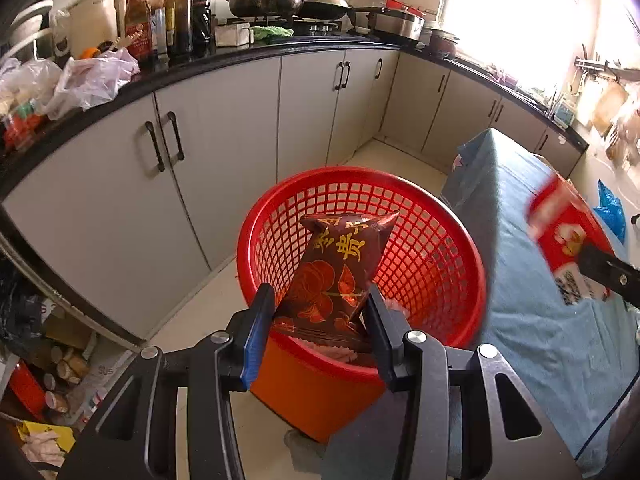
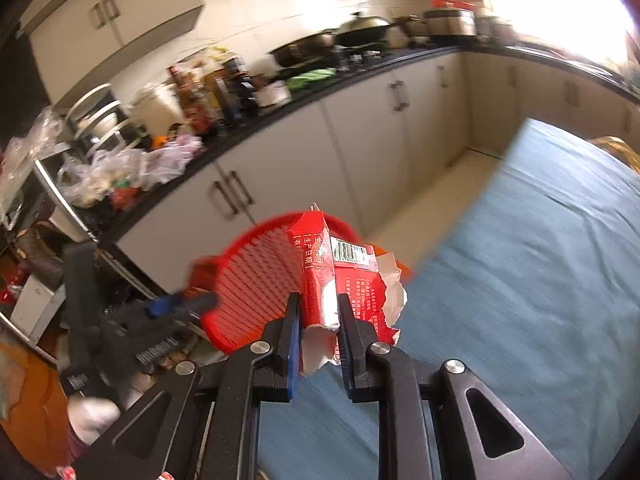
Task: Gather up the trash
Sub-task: 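Carry both wrappers to the red wastebasket and release them, then turn both open tools back toward the table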
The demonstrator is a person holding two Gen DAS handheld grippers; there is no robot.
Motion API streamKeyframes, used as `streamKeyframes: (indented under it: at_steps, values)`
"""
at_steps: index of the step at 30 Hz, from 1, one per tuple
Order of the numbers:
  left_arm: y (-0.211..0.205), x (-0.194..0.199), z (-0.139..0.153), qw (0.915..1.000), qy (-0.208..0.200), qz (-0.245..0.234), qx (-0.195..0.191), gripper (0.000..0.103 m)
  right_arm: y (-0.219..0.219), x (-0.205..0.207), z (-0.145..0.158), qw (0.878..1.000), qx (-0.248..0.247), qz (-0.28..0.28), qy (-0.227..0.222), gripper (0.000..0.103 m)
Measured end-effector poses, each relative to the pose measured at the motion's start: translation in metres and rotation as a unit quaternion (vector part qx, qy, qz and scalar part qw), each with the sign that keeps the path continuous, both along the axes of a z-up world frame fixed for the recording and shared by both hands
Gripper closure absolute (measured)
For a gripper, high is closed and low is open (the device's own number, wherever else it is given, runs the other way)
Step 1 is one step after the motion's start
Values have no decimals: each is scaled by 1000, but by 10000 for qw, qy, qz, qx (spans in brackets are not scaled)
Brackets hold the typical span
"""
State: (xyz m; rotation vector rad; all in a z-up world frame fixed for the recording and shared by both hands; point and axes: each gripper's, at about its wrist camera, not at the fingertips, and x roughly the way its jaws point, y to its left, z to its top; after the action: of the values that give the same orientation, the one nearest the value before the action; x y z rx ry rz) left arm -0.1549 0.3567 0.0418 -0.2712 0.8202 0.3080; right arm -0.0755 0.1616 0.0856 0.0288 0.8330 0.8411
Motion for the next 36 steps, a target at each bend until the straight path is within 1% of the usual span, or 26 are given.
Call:
streamKeyframes:
  at_steps: [2,3,4,5,6,8,10,14,17,20,23,25,29,32,36]
  values:
    - [3,4,-1,10000,-22,-7,7,59,26,4,-1,9998,91,175,56,85]
    - [5,6,-2,10000,-39,-14,17,59,38,8,-3,9995,160,252,113,82]
    - [7,7,-2,10000,-64,-17,25,59,46,10,-5,9991,239,303,158,82]
    - [9,8,-2,10000,-83,-22,24,58,50,13,-6,9989,291,314,177,79]
    - [11,8,-2,10000,-91,-34,11,56,56,15,-8,9988,314,312,191,71]
    - [15,8,-1,9999,-151,-32,-47,43,61,20,-12,9990,289,263,221,61]
    - [16,6,0,9997,-230,-21,-64,40,59,23,-16,9991,275,194,259,59]
    - [13,4,1,9997,-230,-6,-11,40,44,27,-20,9995,128,14,302,59]
    - [2,-1,4,9996,-252,-7,83,40,28,25,-23,9996,-19,-121,271,58]
    - [-12,-9,7,9993,-254,38,272,37,10,21,-27,9993,-109,-230,291,57]
    - [-29,-19,10,9986,-207,100,478,36,-8,14,-31,9990,-132,-294,324,56]
    - [-36,-24,11,9976,-155,184,649,36,-20,6,-32,9989,-184,-348,262,56]
    - [-55,-36,14,9942,-99,373,1006,36,-42,-9,-35,9988,-239,-411,121,53]
    - [-67,-44,16,9918,-75,471,1183,34,-58,-20,-38,9985,-268,-478,40,46]
    - [-86,-56,19,9873,-65,575,1480,34,-82,-30,-42,9980,-257,-562,134,46]
